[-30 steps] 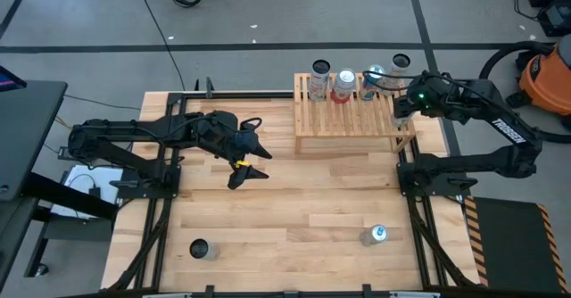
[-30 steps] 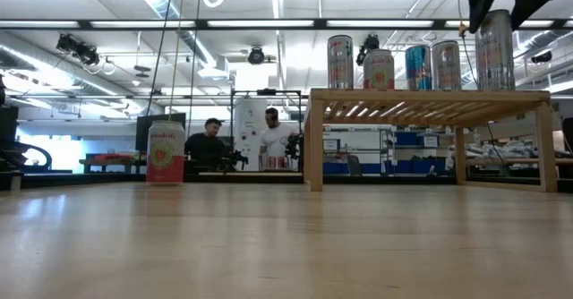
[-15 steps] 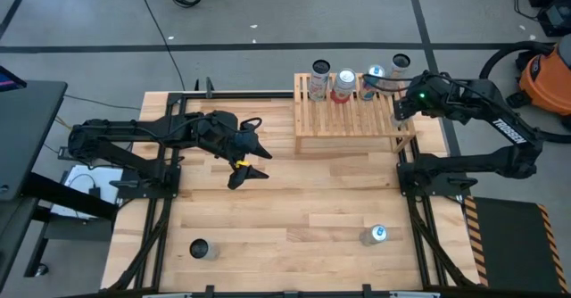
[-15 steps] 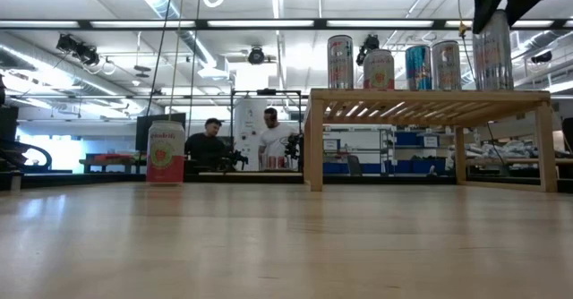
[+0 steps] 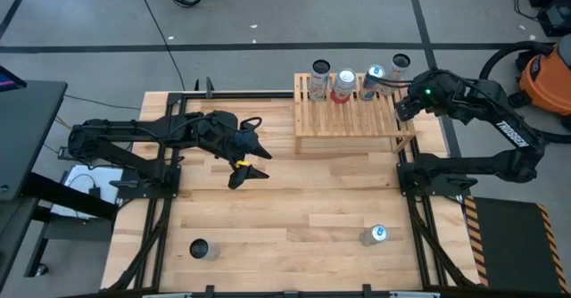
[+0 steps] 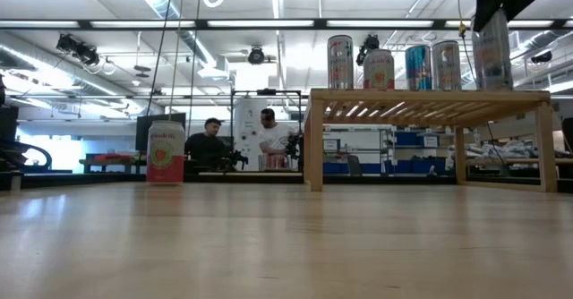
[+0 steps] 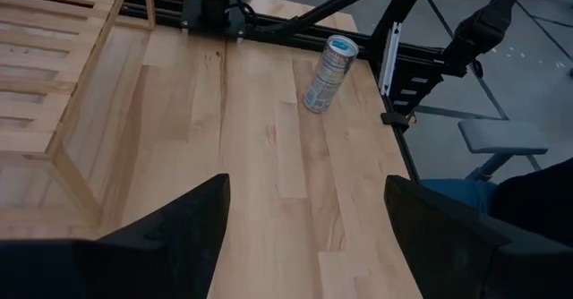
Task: Place canned beverage on shelf
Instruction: Put the top white-yellow soda can on the shelf aligned with the other white-yellow soda can
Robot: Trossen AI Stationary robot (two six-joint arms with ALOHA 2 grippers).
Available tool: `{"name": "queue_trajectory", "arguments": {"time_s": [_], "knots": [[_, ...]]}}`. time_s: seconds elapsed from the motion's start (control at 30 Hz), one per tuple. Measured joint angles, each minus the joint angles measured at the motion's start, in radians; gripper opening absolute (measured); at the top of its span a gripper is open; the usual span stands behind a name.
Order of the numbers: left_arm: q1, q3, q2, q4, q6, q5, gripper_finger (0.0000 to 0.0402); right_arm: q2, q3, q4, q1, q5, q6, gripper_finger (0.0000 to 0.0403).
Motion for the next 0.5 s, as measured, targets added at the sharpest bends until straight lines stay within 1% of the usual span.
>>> {"name": "queue_trajectory", "arguments": {"time_s": [0.07,0.17,0.27,0.4,0.5], "knots": [[0.0,0.0,0.0,0.002,0.0,0.0,0.03,-0.007,0.0,0.05,-0.011,-0.019,-0.062,0.0268],[0.0,0.0,0.0,0.002,0.0,0.0,0.03,-0.012,0.0,0.103,-0.032,-0.084,-0.144,0.0268],[0.0,0.0,0.0,0.002,-0.003,0.0,0.03,-0.015,0.0,0.161,-0.056,-0.126,-0.208,0.0268],[0.0,0.0,0.0,0.002,-0.026,0.0,0.03,-0.015,0.0,0.175,-0.101,-0.194,-0.284,0.0268],[0.0,0.0,0.0,0.002,-0.026,0.0,0.03,-0.015,0.0,0.161,-0.141,-0.281,-0.324,0.0268]]}}
